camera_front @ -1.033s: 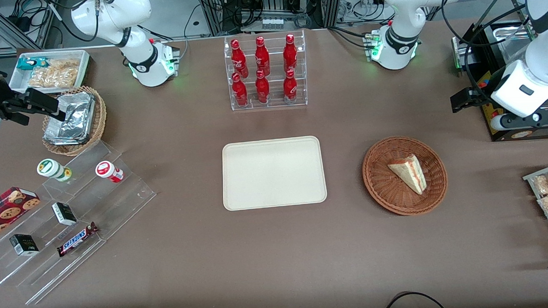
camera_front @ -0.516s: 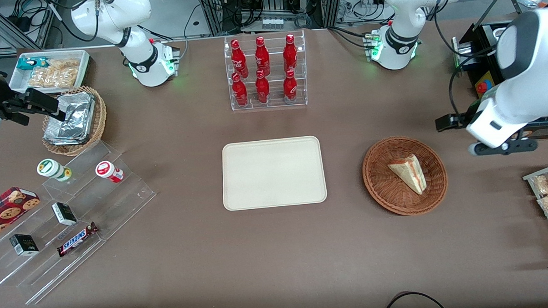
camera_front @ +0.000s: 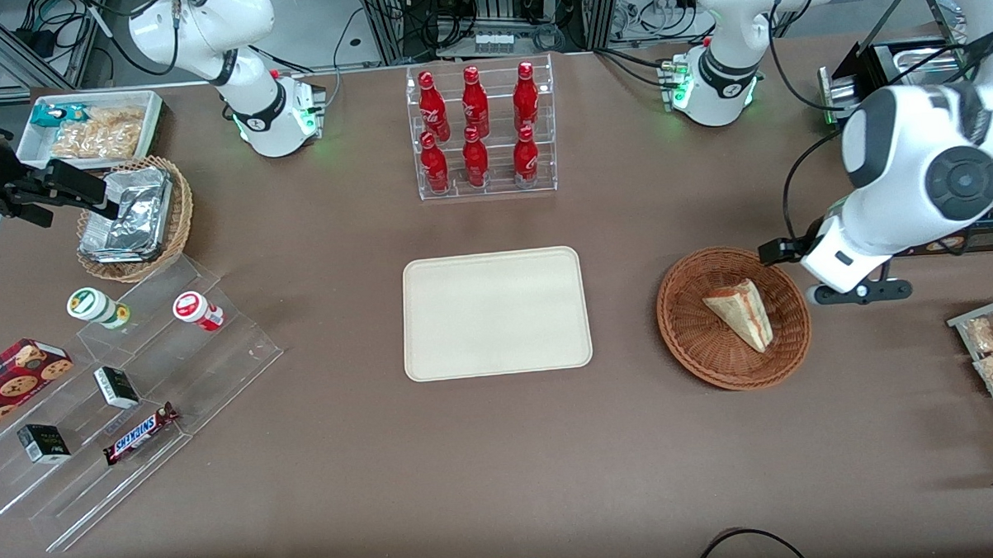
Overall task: Place sandwich from basket to tray
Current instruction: 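Move the open left gripper down over the sandwich in the wicker basket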
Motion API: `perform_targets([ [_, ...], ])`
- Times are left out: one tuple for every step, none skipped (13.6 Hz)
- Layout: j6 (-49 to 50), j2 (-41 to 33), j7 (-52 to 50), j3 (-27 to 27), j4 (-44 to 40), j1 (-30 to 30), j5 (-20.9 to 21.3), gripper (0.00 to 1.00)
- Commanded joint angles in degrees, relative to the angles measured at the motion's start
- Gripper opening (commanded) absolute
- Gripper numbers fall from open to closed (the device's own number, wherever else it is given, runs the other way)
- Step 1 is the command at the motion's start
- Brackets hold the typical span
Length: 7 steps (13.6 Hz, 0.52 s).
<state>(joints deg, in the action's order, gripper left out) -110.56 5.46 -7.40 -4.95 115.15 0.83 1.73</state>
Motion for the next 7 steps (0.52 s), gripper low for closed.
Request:
perform_targets([
  [-8.15,-1.94,0.28,-0.32,7.09,-0.47,0.73,1.00],
  [-10.53,-2.29,0.19,-0.32,9.20,-0.56,0.64,1.00],
  [-13.51,-2.81,-0.33,-0.32,11.31,-1.00,0.55,1.00],
  [-16.24,-2.91,-3.38,-0.32,12.72,-1.26,0.55,1.00],
  [-18.01,-2.73,-7.85,-0.32,13.17,-1.27,0.55,1.00],
  [-18.46,-2.38,-12.85,-0.41,13.18,-1.18,0.55,1.00],
  [-19.33,-2.21,-16.56,-0.41,13.26,-1.09,0.64,1.00],
])
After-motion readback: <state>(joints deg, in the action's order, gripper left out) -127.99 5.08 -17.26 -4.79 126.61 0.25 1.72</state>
